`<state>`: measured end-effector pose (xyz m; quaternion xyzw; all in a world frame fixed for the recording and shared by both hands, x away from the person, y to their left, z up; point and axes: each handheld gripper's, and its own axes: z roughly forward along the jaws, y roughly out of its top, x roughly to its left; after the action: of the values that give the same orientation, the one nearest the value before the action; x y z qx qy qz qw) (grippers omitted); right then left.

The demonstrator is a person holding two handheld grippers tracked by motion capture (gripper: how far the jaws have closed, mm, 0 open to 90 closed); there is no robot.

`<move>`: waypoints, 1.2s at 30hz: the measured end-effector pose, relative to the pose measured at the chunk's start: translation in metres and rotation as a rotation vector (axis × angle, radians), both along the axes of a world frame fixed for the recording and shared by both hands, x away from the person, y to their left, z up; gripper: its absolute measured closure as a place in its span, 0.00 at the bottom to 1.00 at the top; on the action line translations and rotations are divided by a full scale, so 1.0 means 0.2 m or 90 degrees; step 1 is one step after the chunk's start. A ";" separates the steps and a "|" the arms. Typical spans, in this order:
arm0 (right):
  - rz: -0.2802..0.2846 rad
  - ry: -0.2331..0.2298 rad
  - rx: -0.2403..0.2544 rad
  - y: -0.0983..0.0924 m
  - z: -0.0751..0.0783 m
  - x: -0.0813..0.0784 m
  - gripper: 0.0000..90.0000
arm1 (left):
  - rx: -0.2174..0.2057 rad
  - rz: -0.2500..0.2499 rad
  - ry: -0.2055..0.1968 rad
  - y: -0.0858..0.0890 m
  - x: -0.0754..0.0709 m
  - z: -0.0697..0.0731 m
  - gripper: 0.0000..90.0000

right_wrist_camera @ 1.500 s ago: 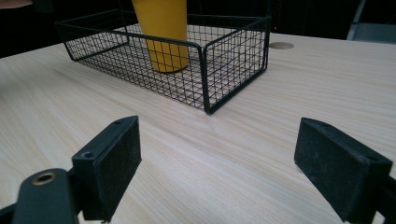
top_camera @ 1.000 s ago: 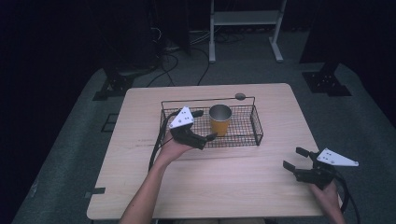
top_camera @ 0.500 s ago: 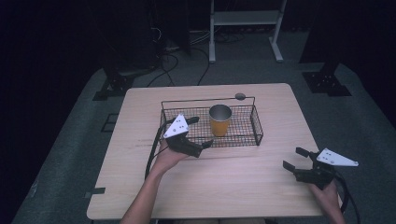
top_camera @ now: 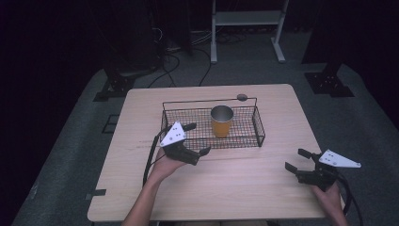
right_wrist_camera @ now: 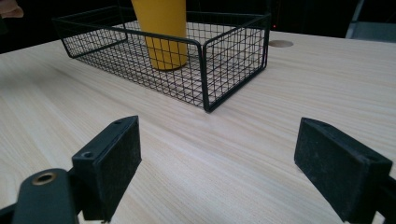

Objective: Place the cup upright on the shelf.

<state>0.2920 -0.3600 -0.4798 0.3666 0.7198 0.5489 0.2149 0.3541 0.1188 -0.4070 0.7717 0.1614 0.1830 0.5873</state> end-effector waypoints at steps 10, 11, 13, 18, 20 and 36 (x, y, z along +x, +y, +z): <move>0.000 0.000 -0.001 0.00 0.00 0.00 0.15 | 0.002 0.004 -0.001 0.03 -0.06 -0.04 0.01; 0.000 0.000 -0.001 0.00 0.00 0.00 0.15 | 0.002 0.004 -0.001 0.03 -0.06 -0.05 0.01; 0.000 0.000 -0.001 0.00 0.00 0.00 0.15 | 0.002 0.007 -0.001 0.04 -0.07 -0.05 0.01; 0.000 0.000 -0.001 0.00 0.00 0.00 0.15 | -0.002 0.008 -0.003 0.05 -0.10 -0.07 0.01; -0.001 0.000 -0.001 0.00 0.00 0.00 0.15 | -0.002 0.009 -0.003 0.05 -0.11 -0.08 0.01; 0.000 0.001 -0.001 0.00 0.00 0.00 0.15 | -0.008 0.009 0.003 0.07 -0.20 -0.15 0.01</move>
<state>0.2920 -0.3595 -0.4799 0.3671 0.7204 0.5479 0.2148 0.3134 0.1337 -0.4380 0.7673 0.1691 0.1842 0.5906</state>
